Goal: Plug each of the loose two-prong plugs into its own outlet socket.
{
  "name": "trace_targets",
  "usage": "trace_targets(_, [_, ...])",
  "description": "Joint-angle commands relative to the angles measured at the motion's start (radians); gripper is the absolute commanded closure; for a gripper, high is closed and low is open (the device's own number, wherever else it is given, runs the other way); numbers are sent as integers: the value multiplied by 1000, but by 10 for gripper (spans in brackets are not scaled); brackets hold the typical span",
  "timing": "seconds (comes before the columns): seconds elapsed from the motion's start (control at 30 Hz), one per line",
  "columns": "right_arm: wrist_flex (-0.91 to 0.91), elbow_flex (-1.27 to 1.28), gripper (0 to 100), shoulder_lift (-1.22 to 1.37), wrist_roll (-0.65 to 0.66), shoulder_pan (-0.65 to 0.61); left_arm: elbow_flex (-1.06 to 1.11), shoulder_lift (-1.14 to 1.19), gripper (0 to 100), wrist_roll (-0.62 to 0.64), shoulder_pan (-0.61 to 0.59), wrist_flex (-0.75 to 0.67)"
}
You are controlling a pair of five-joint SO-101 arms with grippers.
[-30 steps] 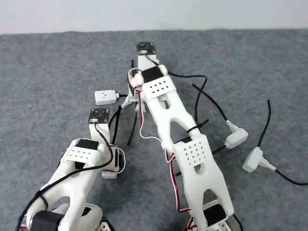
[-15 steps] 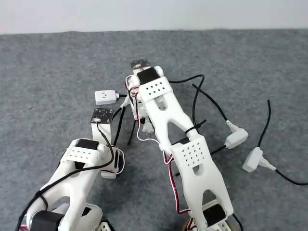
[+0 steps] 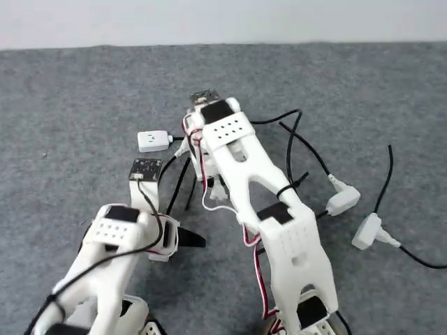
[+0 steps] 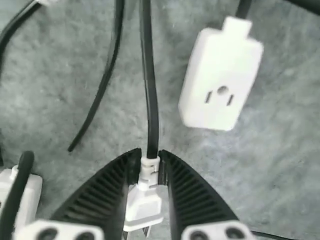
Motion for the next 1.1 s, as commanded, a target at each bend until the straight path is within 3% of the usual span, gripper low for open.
trace_targets(0.0, [-137,184,989,-170,-6,-19,62,-250,544,-12,0,41])
trace_targets(0.2, [-314,466,986,-163,26,15,107,-466,544,-29,-101,101])
trace_targets(0.53, [-288,457,822,-163,107,18,53,-310,544,-49,-112,91])
trace_targets(1.07, [-274,532,949,-300,110,56,54,-301,544,-51,-114,87])
